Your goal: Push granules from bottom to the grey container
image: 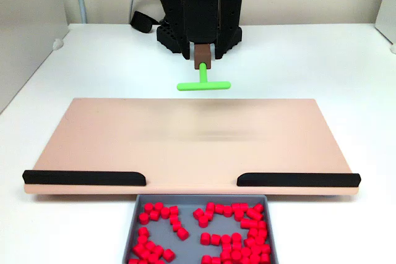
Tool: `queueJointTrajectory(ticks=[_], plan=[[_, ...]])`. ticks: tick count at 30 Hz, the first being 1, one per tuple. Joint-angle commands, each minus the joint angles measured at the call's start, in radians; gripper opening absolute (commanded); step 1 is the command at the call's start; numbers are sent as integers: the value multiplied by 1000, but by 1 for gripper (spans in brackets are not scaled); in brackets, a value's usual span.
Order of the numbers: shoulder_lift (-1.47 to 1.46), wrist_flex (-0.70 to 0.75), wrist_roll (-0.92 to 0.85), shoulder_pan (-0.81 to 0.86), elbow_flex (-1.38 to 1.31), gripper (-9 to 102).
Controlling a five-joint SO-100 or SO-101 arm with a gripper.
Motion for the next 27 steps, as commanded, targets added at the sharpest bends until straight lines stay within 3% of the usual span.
queueJointTrajectory(ticks=[1, 7, 27], plan=[[140, 2, -9, 14, 100, 0], [262, 2, 18, 18, 207, 0], [253, 0, 46, -2, 207, 0]])
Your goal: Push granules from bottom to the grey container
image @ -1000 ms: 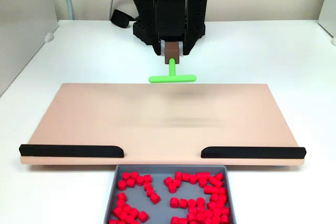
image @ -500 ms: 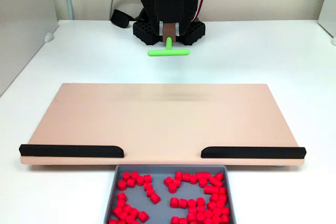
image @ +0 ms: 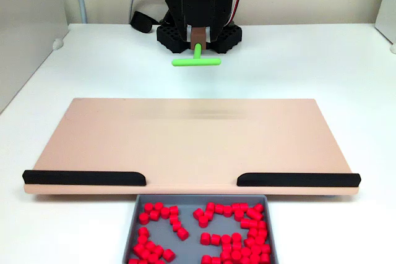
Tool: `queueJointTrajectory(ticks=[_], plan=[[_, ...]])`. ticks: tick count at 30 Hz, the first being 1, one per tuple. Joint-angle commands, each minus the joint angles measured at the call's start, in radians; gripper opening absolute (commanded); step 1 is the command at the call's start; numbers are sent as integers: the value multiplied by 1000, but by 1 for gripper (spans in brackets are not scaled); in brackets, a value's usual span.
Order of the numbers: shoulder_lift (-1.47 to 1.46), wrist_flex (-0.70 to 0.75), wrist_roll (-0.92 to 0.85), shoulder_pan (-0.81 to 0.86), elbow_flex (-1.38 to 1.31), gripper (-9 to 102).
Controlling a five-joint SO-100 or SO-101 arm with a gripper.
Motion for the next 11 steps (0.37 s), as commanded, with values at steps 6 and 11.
queueJointTrajectory(ticks=[6, 11], plan=[[21, 0, 5, -14, -8, 0], [25, 0, 5, -8, -8, 0]])
